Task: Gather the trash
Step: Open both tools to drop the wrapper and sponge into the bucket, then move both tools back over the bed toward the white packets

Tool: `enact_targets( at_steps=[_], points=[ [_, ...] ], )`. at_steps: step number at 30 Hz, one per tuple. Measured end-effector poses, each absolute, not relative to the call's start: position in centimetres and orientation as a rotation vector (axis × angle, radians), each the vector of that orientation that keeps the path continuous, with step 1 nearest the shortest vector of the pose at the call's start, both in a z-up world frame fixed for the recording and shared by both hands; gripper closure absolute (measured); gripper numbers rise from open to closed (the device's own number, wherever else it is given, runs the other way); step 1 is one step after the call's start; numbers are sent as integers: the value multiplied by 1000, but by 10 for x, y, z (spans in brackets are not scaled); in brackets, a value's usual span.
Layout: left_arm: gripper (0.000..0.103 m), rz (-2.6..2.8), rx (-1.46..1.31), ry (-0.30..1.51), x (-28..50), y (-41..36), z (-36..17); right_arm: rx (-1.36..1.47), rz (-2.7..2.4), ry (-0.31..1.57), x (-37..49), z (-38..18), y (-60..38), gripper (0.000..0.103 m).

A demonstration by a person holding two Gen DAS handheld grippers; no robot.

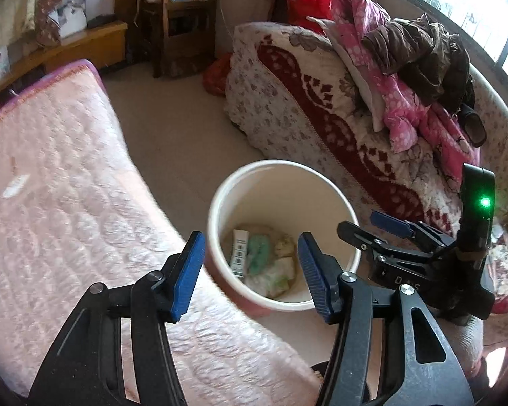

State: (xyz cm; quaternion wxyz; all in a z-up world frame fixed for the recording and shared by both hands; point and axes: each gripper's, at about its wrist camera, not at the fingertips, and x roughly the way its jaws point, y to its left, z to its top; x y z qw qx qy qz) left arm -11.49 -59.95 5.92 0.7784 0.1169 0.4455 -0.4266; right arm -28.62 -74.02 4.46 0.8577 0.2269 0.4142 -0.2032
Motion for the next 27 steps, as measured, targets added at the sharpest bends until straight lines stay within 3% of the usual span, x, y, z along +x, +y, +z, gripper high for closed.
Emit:
enact_targets(
  at_steps=[12, 27],
  points=[
    [48, -766, 257, 871, -111, -519, 86, 428, -335, 855, -273, 64, -682, 34],
    [48, -585, 189, 877, -75, -355, 97, 327, -62, 882, -212, 85, -539, 33]
  ],
)
